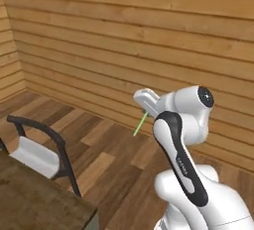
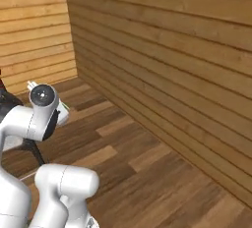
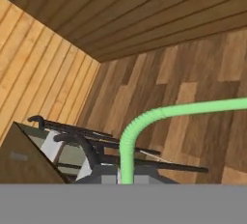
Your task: Take a straw from the drawer in front and place it inside the glass cup on the dining counter.
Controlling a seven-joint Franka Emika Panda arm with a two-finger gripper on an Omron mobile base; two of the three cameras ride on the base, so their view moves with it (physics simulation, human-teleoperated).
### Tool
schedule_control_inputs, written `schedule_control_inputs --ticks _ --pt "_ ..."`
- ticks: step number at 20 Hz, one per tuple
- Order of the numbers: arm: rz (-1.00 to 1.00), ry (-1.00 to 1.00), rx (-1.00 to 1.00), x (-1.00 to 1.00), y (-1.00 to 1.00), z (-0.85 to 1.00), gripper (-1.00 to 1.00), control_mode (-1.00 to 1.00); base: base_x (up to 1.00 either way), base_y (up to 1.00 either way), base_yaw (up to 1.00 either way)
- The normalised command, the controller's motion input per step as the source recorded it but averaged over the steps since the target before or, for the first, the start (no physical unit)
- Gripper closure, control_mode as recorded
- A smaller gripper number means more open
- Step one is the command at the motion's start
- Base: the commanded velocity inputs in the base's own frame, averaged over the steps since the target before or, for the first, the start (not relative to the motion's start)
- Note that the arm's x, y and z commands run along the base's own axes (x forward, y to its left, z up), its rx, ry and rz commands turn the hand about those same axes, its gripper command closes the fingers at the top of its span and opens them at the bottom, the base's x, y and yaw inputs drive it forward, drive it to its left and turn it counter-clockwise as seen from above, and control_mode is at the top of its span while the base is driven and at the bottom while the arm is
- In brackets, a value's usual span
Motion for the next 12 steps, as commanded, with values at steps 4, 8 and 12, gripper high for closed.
schedule_control_inputs --ticks 4,8,12 --pt "0.00 0.00 0.00 0.00 0.00 0.00 1.00 1.00 0.87 -0.49 0.46" --pt "0.00 0.00 0.00 0.00 0.00 0.00 1.00 1.00 0.88 -0.45 0.47" --pt "0.00 0.00 0.00 0.00 0.00 0.00 1.00 1.00 0.94 -0.46 0.49"
